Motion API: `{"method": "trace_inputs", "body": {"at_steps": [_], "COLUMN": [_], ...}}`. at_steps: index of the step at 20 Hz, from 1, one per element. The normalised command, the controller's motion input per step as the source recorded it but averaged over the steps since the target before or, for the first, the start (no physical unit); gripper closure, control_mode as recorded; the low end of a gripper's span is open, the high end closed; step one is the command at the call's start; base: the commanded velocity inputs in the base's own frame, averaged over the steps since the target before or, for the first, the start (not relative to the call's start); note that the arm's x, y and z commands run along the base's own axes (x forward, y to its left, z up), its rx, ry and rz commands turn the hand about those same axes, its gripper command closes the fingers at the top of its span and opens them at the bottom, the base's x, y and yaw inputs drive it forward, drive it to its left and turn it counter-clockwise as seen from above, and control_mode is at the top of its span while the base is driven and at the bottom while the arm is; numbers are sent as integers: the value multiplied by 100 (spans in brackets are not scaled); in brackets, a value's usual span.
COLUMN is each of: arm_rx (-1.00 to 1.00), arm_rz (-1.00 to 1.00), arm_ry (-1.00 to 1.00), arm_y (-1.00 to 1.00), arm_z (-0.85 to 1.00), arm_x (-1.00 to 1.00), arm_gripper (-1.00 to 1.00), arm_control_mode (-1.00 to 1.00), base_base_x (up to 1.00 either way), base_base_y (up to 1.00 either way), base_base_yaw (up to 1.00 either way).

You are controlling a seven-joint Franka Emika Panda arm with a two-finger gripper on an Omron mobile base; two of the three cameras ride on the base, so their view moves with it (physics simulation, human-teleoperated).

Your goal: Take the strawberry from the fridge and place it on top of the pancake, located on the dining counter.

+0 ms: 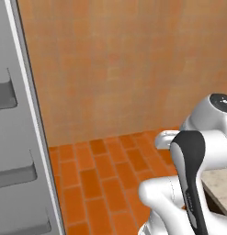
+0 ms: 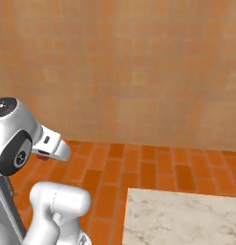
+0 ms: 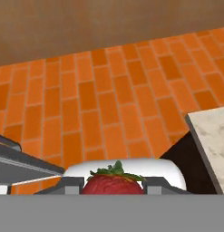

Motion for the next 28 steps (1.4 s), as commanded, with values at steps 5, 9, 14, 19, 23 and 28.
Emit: {"method": "trace_inputs", "body": {"at_steps": [5,9,14,19,23,28], "arm_rx": [0,0,0,0,0,0], "arm_rz": [0,0,0,0,0,0], "arm_ry": [0,0,0,0,0,0], "arm_y": [0,0,0,0,0,0], "arm_z": [0,0,0,0,0,0], "arm_x": [0,0,0,0,0,0], "arm_gripper": [100,100,100,100,100,100], "arm_control_mode": [100,100,100,100,100,100], "base_base_x": [100,100,100,100,94,43], "base_base_y": [6,0,0,-22,-46,-40], "base_base_yaw": [-1,0,-1,-17,-47,-74]}}
